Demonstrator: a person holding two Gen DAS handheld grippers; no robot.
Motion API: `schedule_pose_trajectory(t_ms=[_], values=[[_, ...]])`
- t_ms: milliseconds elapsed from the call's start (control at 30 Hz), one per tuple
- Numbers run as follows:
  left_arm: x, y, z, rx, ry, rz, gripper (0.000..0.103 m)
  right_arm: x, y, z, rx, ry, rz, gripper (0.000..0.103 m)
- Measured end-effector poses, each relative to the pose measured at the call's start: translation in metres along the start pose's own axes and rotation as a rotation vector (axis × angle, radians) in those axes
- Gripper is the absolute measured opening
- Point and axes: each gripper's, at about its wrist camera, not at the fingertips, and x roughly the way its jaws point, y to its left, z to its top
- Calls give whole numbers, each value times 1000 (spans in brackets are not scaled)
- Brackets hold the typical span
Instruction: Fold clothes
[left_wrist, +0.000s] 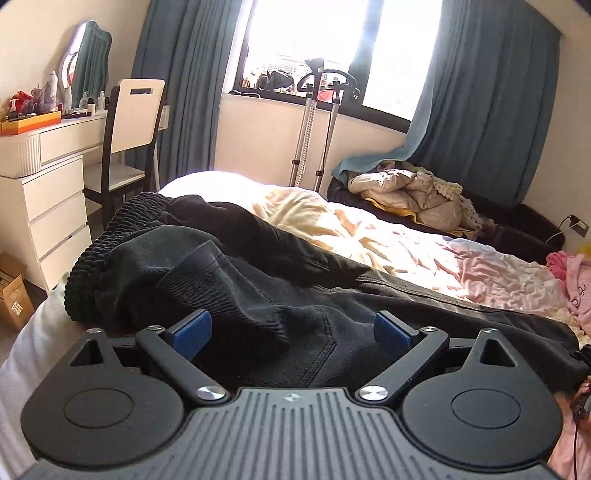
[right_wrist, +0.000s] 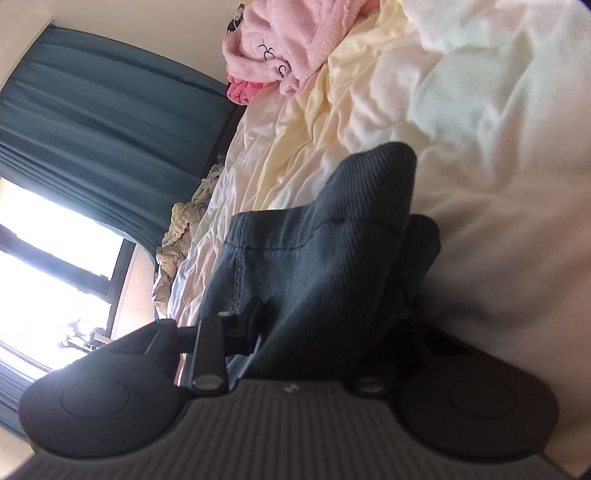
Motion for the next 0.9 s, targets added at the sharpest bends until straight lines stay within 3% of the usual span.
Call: schedule_pose_trajectory(t_ms=[167, 300, 433, 533, 800, 900], values=[[31, -50, 6, 23, 44, -40, 96, -4, 13, -2, -122, -74, -26, 27], [64, -93, 4, 24, 74, -100, 96, -3, 6, 0, -99, -64, -12, 24], [94, -126, -14, 113, 99, -118, 96, -4, 2, 0, -99, -58, -11, 23], [114, -134, -29, 126, 139, -137, 96, -3, 3, -1, -112, -60, -14, 23], [149, -135, -49, 202, 201, -84, 98, 0, 9, -7, -172, -76, -49, 23], [151, -138, -52, 238, 194, -76, 99, 0, 21, -8, -255, -91, -87, 23]])
